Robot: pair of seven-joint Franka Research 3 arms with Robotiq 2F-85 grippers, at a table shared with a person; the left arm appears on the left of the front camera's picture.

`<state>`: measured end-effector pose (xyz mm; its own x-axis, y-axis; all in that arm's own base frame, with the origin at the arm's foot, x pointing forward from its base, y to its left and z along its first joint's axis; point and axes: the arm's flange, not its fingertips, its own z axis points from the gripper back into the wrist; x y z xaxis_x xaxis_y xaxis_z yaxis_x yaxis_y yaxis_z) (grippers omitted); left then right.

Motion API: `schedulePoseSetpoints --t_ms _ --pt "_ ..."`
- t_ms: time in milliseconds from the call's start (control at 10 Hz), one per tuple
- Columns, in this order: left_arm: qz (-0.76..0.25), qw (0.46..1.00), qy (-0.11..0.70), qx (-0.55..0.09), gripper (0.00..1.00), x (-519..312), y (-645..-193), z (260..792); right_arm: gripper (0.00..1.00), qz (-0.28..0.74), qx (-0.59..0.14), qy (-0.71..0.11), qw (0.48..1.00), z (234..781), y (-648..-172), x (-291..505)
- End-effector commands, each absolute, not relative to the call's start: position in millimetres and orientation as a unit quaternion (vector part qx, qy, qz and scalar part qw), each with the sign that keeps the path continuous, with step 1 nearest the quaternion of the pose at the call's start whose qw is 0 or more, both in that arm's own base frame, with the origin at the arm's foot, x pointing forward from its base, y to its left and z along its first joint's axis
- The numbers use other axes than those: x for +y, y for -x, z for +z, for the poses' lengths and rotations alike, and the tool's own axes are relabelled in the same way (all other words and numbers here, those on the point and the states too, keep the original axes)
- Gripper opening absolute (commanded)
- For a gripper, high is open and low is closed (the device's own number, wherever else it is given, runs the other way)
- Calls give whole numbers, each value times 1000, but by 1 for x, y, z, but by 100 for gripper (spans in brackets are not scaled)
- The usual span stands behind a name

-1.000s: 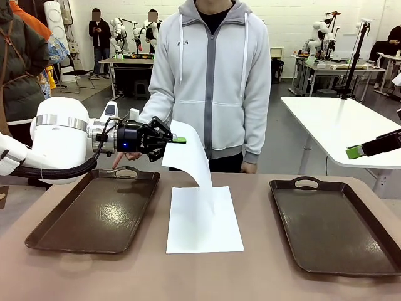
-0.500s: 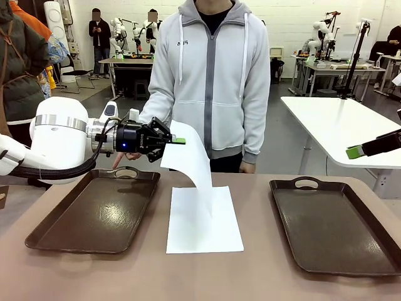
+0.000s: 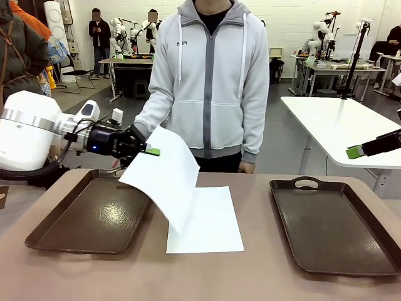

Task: Sort the A4 documents.
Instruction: Place the A4 Paper in the designated Handle tray.

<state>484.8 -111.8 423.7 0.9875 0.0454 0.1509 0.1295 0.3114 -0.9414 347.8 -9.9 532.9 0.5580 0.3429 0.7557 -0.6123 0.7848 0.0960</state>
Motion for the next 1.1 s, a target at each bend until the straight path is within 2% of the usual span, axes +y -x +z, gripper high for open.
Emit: schedulePoseSetpoints --t_ms 0,500,1000 --pt "-45 815 575 -51 1 -89 -485 416 100 275 -381 -179 865 532 -349 -10" --pt "-11 867 497 -37 1 -15 -519 365 100 275 -381 -179 865 532 -349 -10" --pt "3 912 408 -51 1 29 -524 351 100 275 -381 -179 865 532 -349 -10"
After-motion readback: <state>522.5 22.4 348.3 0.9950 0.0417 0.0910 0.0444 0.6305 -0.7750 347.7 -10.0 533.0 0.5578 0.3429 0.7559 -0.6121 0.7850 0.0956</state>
